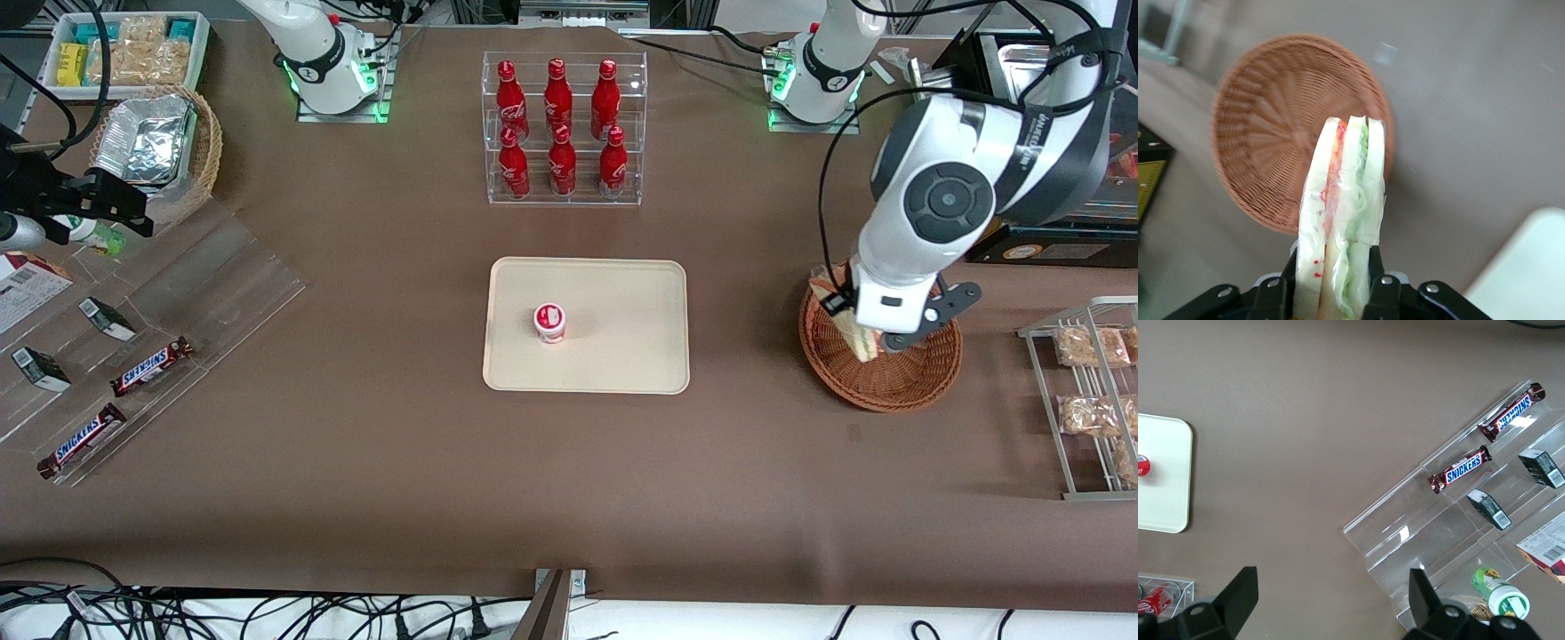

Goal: Place sandwich from basket to tray
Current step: 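Lift the sandwich and carry it with the left gripper to the cream tray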

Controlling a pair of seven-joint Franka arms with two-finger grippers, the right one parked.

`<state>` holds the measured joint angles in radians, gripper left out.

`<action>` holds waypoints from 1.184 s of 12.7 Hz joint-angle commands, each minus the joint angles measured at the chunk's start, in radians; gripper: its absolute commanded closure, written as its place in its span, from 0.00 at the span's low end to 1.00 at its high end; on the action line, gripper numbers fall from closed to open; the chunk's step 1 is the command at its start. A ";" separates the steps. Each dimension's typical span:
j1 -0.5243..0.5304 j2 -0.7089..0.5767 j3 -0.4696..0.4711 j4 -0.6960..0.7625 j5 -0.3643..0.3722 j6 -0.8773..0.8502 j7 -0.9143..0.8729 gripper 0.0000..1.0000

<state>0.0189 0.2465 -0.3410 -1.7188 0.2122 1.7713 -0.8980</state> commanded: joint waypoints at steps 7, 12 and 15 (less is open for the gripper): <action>-0.081 0.146 -0.182 0.074 -0.066 0.137 0.088 0.60; -0.203 0.282 -0.182 0.073 0.111 0.299 -0.047 0.60; -0.237 0.355 -0.182 0.068 0.199 0.359 -0.120 0.59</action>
<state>-0.1942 0.5521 -0.5222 -1.6844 0.3479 2.1187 -0.9682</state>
